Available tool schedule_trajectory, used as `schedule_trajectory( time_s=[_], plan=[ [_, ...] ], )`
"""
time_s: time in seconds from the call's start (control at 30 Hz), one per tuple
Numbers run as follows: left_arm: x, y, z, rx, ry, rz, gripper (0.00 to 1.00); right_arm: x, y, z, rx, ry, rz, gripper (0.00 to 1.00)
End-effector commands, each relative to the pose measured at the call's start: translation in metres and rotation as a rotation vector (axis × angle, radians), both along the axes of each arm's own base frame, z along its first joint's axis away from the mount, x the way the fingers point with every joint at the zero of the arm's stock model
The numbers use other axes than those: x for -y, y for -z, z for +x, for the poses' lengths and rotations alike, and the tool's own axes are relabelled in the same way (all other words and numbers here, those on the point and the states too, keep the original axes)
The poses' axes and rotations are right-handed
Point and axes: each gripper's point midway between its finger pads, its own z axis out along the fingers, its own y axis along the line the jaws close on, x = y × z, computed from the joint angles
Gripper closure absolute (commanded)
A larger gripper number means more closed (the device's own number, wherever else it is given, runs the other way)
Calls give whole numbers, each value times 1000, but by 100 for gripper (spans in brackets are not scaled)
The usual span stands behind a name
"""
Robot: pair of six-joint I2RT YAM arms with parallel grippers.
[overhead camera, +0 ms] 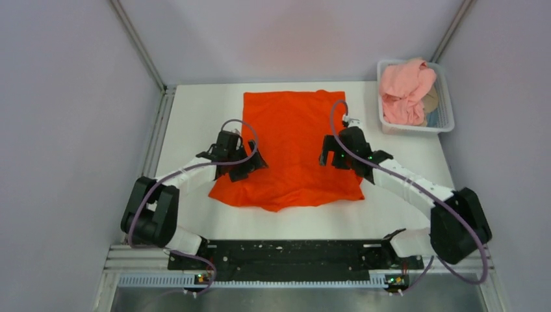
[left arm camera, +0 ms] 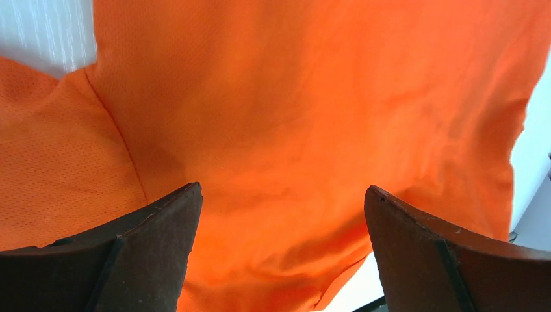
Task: Fold and stack the t-shirts
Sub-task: Flatten out the tshirt
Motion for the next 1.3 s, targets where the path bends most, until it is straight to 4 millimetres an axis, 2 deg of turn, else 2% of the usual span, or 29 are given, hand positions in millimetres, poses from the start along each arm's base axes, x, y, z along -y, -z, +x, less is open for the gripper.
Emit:
schedule_trajectory(
  time_s=[0.0,0.07,0.13,0.3,0.37,0.43,0.5,0.53,0.6,0.7,0.77,0.83,0.9,0.97,1.07,1.1,1.13,1.2,1.27],
  plan=[
    [3,12,-7,-4,27,-10,1,-18,21,30,-46,17,77,3],
    [-2,27,-24,-46,23,10,1,-22,45,40,-101,12,38,3],
    [-5,41,-44,-87,26,30,1,-26,60,54,-136,15,21,4],
    [13,64,-109,-190,116,40,1,-45,93,81,-207,-37,11,7],
    [28,62,-131,-212,167,-3,1,-63,103,87,-239,-118,34,8],
    [49,49,-148,-197,249,-90,1,-79,111,99,-251,-171,58,9],
    [68,34,-158,-161,322,-147,1,-99,113,117,-239,-239,82,10],
    [74,29,-161,-146,349,-147,1,-109,126,122,-258,-277,76,10],
    [90,18,-160,-102,408,-145,1,-132,123,139,-223,-367,58,11],
    [132,-2,-157,-42,540,-255,1,-175,102,158,-92,-554,2,10],
    [157,-3,-150,-39,602,-293,1,-205,76,163,-15,-674,21,10],
    [180,0,-142,-52,645,-312,1,-218,58,165,19,-731,33,10],
    [204,2,-134,-63,686,-347,1,-213,42,168,39,-729,-1,9],
    [223,-1,-125,-48,701,-389,1,-195,23,177,71,-663,-81,7],
    [245,-14,-119,-13,719,-447,1,-151,-10,189,90,-492,-130,4],
    [251,-21,-119,6,732,-459,1,-129,-21,195,87,-408,-120,3],
    [255,-28,-121,26,755,-463,1,-110,-42,197,103,-333,-98,2],
    [257,-42,-122,79,774,-440,1,-76,-61,195,117,-230,-83,1],
    [243,-49,-114,157,748,-344,1,-45,-74,188,138,-137,-104,1]
  ],
)
